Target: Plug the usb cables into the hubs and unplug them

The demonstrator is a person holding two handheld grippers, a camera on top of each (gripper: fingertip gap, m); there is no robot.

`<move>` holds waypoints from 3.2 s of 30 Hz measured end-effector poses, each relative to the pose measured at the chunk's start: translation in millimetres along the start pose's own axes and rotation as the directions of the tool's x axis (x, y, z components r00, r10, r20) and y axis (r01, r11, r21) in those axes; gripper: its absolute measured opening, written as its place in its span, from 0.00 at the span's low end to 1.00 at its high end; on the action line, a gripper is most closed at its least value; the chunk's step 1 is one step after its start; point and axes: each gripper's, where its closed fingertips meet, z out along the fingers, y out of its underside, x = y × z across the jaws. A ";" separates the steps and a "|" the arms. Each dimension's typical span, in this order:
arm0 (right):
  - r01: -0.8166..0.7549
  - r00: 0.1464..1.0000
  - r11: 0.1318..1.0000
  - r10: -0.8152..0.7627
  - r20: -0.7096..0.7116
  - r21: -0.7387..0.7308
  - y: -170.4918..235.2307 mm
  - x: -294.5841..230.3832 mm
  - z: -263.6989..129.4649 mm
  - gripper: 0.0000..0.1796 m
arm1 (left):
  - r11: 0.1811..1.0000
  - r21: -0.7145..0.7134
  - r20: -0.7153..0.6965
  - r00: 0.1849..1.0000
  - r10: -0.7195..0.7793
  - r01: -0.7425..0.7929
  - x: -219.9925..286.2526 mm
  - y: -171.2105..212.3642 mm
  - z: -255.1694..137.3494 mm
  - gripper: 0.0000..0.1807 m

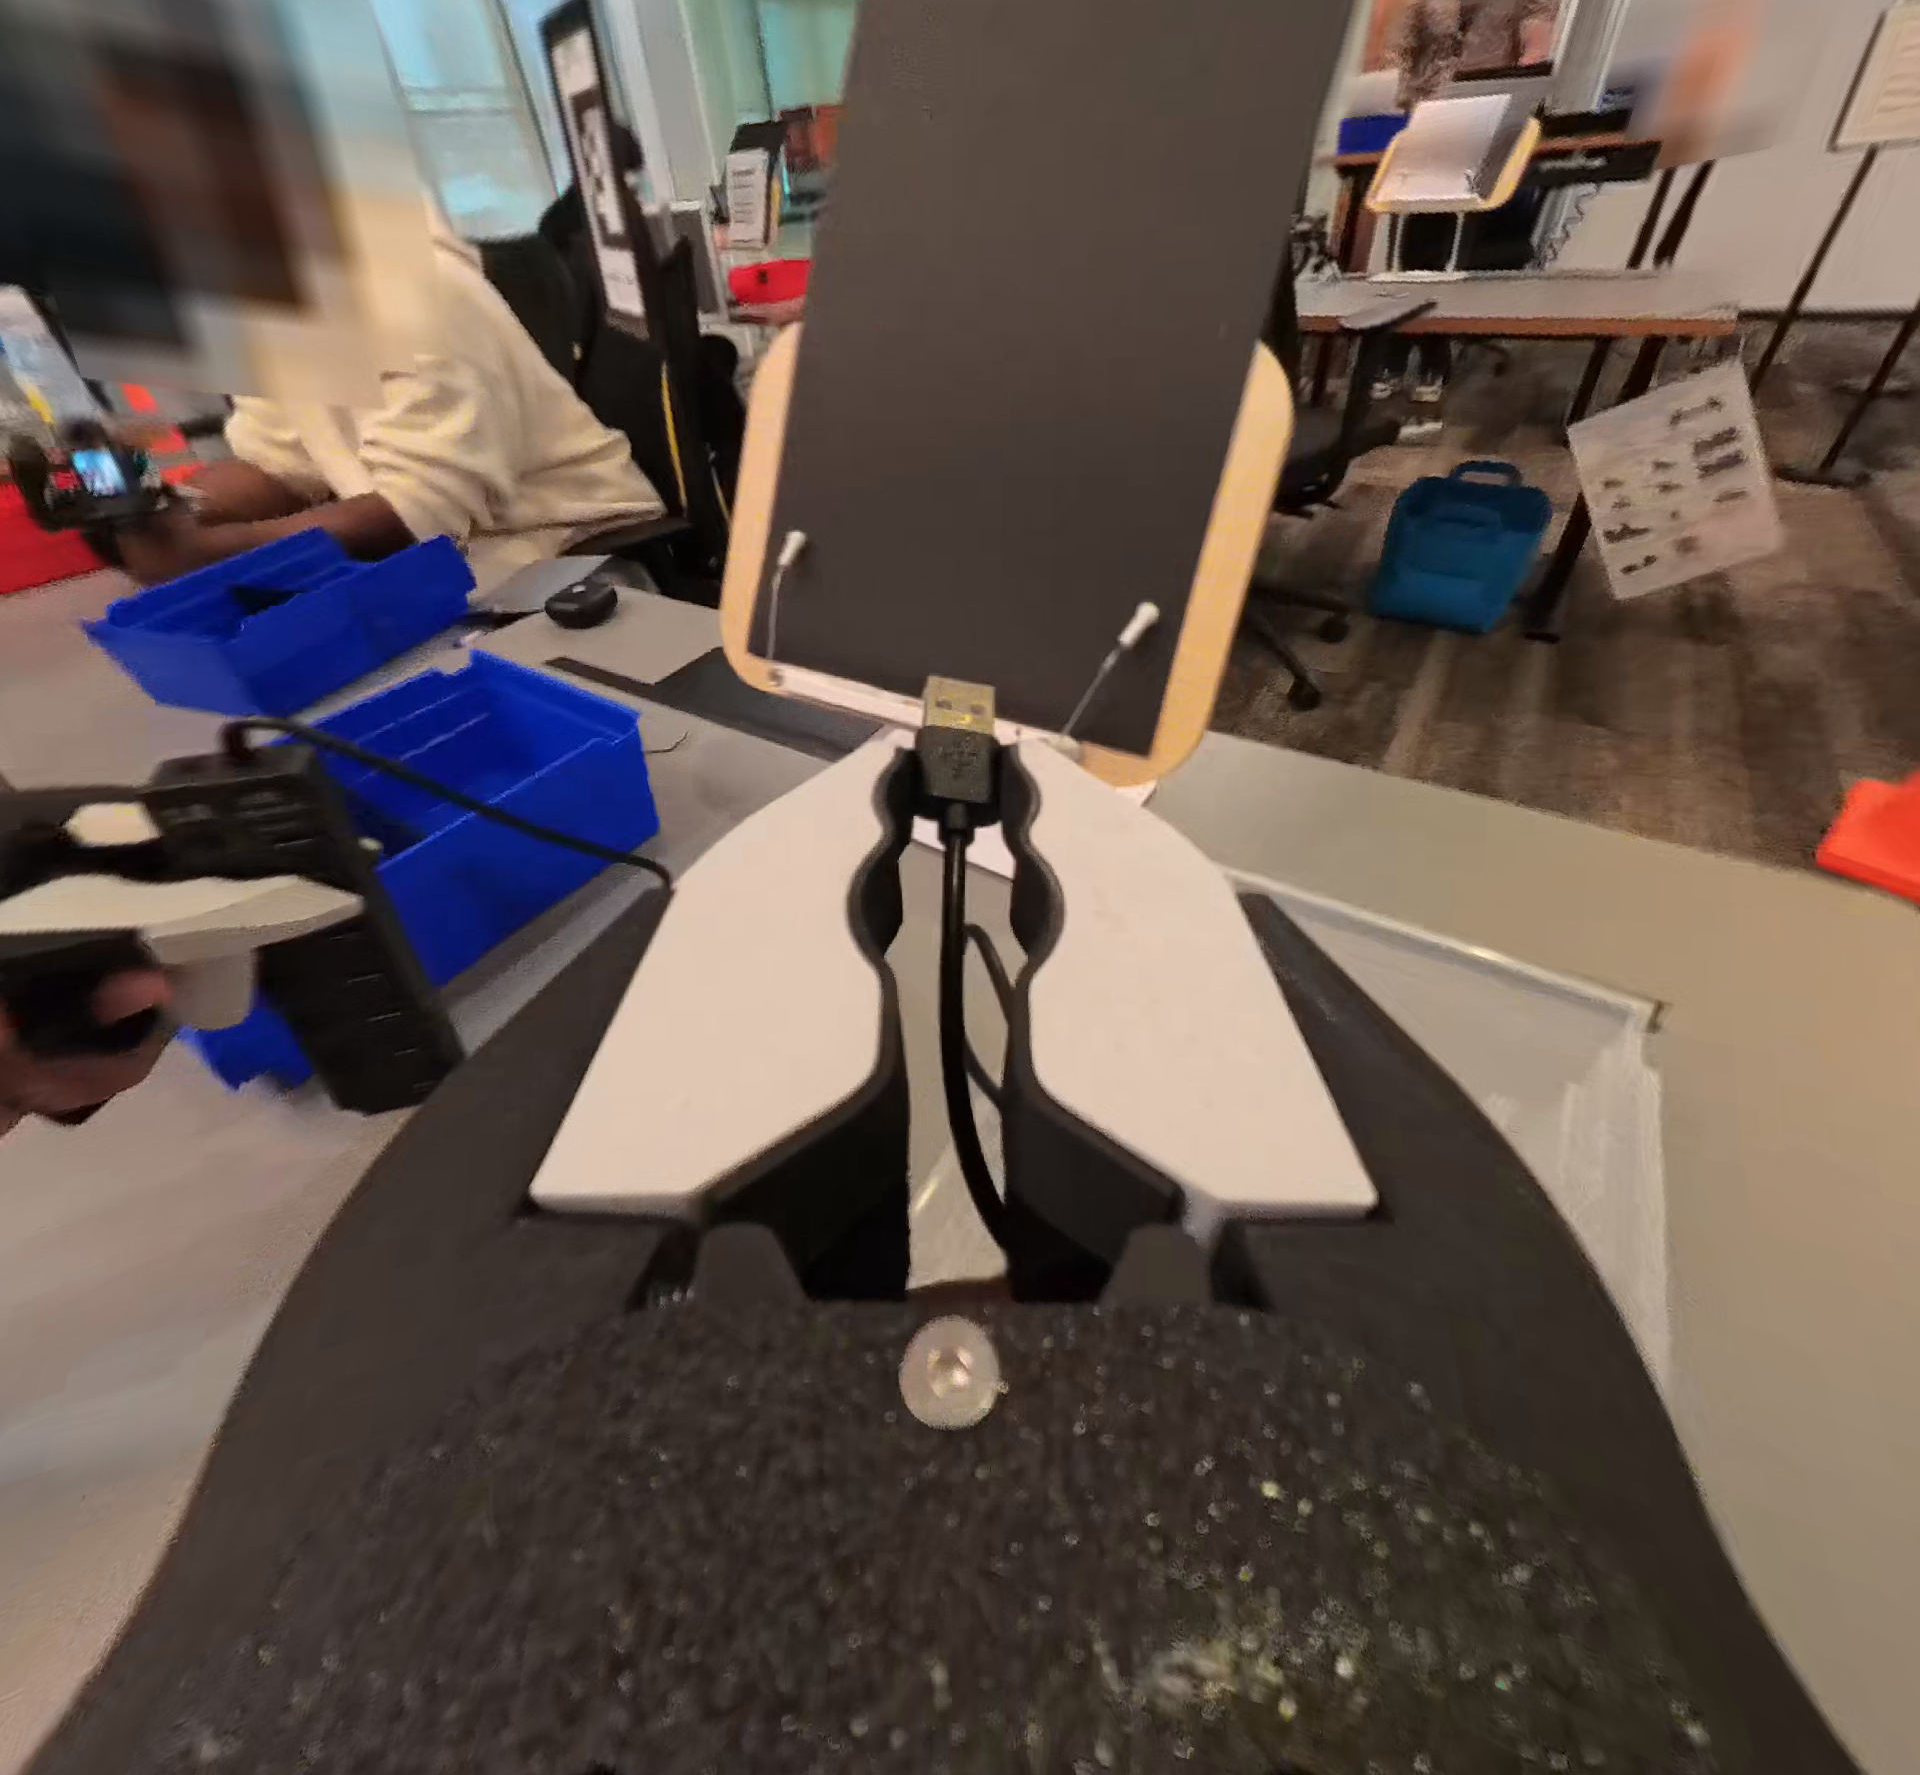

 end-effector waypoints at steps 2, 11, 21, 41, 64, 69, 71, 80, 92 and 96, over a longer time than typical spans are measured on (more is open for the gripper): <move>-0.155 0.987 0.988 0.154 -0.040 -0.021 38.4 35.0 12.9 0.09 | 1.000 -0.007 -0.012 1.000 0.005 -0.005 3.7 0.8 1.2 0.14; -0.186 0.979 0.877 0.126 -0.160 -0.443 194.9 68.9 13.4 0.09 | 0.997 -0.045 -0.067 0.996 0.063 -0.066 24.7 7.6 6.8 0.14; -0.173 0.982 0.622 0.166 -0.087 -0.763 251.8 62.0 -11.4 0.12 | 0.999 -0.050 -0.208 0.978 0.003 -0.014 41.2 10.3 9.1 0.14; 0.094 0.569 0.896 0.309 0.762 -0.434 171.9 -251.1 -6.1 0.36 | 0.984 -0.002 -0.750 0.650 -0.119 0.177 115.4 -24.8 -39.9 0.14; 0.531 0.809 0.330 -0.470 0.352 -0.780 109.2 132.3 53.7 0.14 | 0.956 -0.243 -0.277 0.932 -0.233 0.166 106.0 160.9 -75.2 0.16; 0.547 0.738 0.042 -0.495 0.458 -0.836 170.7 169.0 64.8 0.14 | 0.941 -0.270 -0.269 0.922 -0.278 0.205 99.2 164.0 -75.7 0.16; 0.547 0.740 0.001 -0.469 0.483 -0.837 187.5 169.4 73.3 0.14 | 0.940 -0.284 -0.272 0.924 -0.269 0.190 98.5 167.0 -74.9 0.16; 0.449 0.749 -0.284 -0.398 0.530 -0.847 243.0 207.2 75.0 0.15 | 0.932 -0.345 -0.292 0.931 -0.218 0.110 105.2 181.0 -72.0 0.16; 0.450 0.885 0.525 -0.151 0.441 -0.722 137.3 47.6 68.7 0.34 | 0.919 -0.373 -0.329 0.908 -0.261 0.129 113.0 184.5 -71.6 0.16; 0.340 0.939 0.528 -0.151 0.308 -0.778 180.8 -5.6 56.8 0.36 | 0.918 -0.378 -0.327 0.910 -0.256 0.122 114.1 186.1 -74.1 0.16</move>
